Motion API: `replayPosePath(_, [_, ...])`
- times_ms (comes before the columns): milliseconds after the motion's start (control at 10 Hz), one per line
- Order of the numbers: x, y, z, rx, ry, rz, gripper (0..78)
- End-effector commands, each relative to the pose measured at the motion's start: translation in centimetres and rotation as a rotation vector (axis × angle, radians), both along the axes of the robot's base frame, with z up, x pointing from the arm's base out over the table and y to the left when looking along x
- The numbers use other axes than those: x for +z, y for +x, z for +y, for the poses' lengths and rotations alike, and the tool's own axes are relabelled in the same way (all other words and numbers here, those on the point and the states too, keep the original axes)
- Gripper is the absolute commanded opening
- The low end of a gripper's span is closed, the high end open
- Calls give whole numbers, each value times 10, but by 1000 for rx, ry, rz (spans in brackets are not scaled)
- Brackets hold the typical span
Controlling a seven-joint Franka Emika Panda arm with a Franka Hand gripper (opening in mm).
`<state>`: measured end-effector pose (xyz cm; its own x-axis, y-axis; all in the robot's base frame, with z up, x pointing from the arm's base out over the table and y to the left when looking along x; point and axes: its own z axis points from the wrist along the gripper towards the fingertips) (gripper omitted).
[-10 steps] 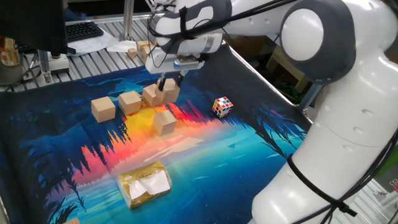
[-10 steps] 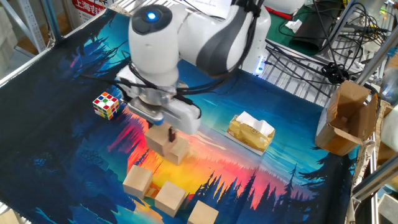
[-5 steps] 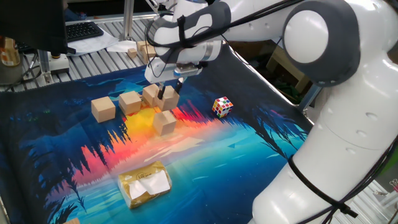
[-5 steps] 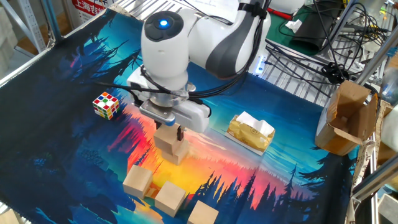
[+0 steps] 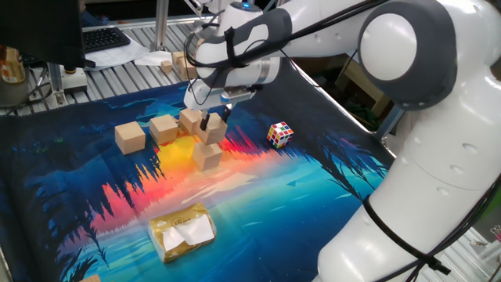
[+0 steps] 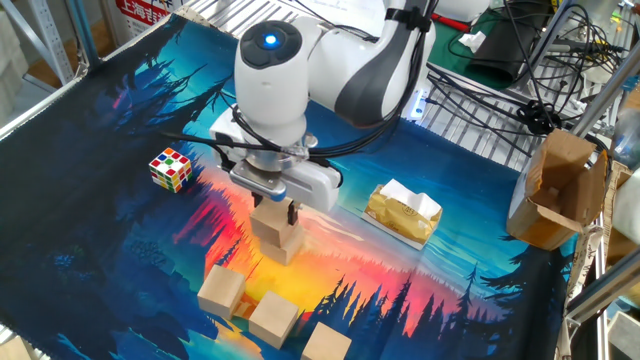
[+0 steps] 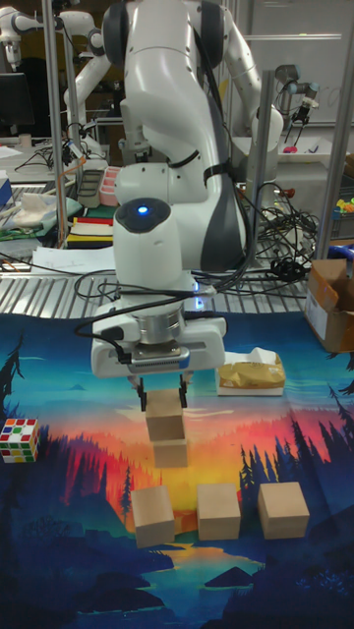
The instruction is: Stack the blocks in a vertical line of five
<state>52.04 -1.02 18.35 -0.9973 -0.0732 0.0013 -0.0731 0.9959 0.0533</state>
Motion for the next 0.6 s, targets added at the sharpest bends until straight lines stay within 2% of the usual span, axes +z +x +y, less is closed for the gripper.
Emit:
replayPosePath(100, [-1,-7,1,-2,-7,-9,12])
replayPosePath(600, [-9,-12,4,-17,-10,-22,12])
